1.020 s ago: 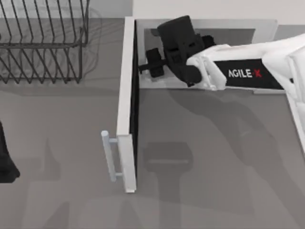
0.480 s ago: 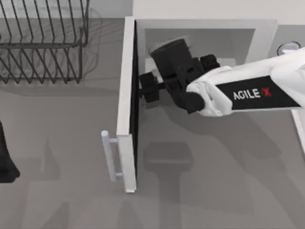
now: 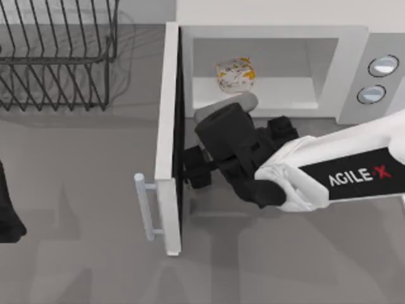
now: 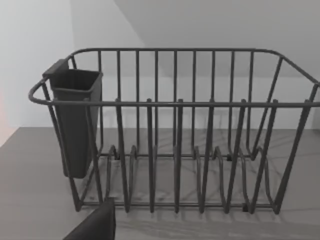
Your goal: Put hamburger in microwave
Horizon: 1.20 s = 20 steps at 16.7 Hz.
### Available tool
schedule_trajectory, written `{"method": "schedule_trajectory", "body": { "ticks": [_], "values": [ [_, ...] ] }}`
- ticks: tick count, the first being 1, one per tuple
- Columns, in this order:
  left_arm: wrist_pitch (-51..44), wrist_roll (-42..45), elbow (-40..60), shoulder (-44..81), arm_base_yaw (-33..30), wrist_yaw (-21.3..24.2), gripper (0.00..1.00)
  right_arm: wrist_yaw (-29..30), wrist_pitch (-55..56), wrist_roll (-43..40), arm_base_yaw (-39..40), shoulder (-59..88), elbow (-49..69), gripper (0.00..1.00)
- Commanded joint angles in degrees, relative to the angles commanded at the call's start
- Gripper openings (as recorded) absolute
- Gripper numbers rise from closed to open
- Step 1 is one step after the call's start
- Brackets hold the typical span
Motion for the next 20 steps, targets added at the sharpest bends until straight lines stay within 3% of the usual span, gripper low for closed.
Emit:
{"method": "schedule_trajectory", "body": {
  "ticks": [10,20],
  "values": [
    [0.0,0.0,0.0,0.0,0.0,0.0,1.0,3.06,6.03,7.08,0.94,-4.36,-11.91,1.0],
    [0.0,0.0,0.0,0.0,0.0,0.0,1.0,3.08,5.81,7.82,0.64,-6.16,-9.27,1.0]
  ]
}}
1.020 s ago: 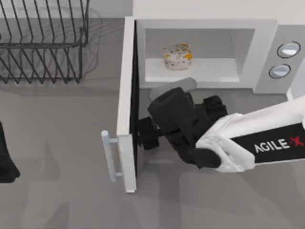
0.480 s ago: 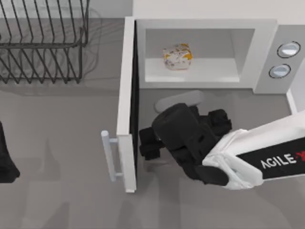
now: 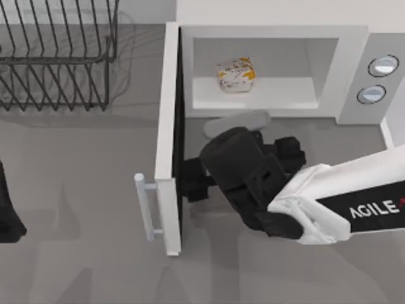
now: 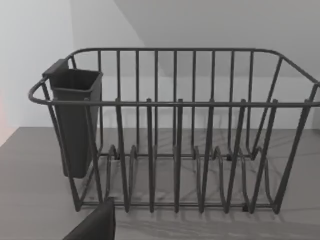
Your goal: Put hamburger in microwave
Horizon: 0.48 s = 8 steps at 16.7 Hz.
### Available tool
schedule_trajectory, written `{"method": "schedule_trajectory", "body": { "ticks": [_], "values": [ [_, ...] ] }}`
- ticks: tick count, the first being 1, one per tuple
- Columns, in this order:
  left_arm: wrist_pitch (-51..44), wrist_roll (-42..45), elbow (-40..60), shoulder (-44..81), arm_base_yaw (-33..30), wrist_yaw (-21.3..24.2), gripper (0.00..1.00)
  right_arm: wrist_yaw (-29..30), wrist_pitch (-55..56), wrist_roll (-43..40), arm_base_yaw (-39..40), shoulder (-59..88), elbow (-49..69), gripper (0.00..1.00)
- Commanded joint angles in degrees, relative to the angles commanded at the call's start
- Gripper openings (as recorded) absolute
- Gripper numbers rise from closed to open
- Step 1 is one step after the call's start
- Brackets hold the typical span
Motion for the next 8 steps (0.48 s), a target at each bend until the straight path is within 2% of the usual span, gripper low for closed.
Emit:
{"method": "schedule_trajectory", "body": {
  "ticks": [8],
  "values": [
    [0.0,0.0,0.0,0.0,0.0,0.0,1.0,-2.38,-10.65,2.36,-0.56,-0.86,2.83,1.0]
  ]
}}
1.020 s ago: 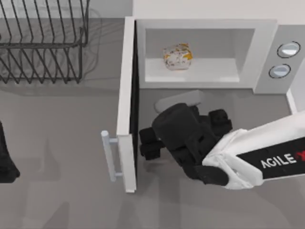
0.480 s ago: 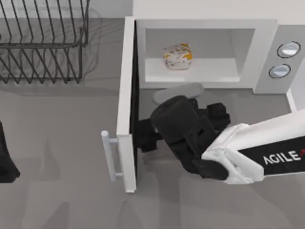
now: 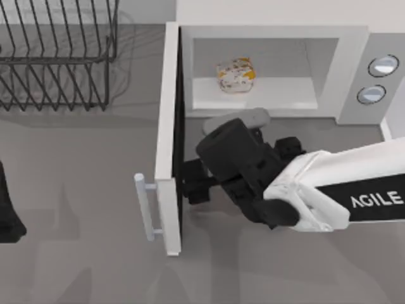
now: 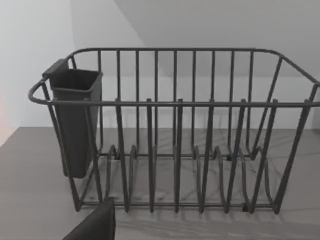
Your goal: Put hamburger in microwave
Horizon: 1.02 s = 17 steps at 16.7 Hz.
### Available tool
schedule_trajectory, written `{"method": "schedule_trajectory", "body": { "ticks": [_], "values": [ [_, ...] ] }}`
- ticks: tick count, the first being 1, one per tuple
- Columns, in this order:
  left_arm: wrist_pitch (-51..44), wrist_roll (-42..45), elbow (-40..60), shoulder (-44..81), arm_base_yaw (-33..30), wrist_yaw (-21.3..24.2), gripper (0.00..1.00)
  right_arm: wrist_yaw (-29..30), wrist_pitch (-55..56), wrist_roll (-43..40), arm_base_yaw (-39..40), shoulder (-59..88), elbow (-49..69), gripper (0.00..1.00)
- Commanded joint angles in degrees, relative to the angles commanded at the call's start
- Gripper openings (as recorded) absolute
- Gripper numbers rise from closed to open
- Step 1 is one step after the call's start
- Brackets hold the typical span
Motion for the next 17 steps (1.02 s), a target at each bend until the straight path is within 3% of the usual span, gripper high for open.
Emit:
{"method": "schedule_trajectory", "body": {
  "ticks": [8,17],
  "values": [
    [0.0,0.0,0.0,0.0,0.0,0.0,1.0,-0.53,-11.7,-1.82,0.01,-3.95,1.06,1.0],
    [0.0,0.0,0.0,0.0,0.0,0.0,1.0,2.1,-12.04,-3.33,0.28,-10.67,4.0,1.0]
  ]
}}
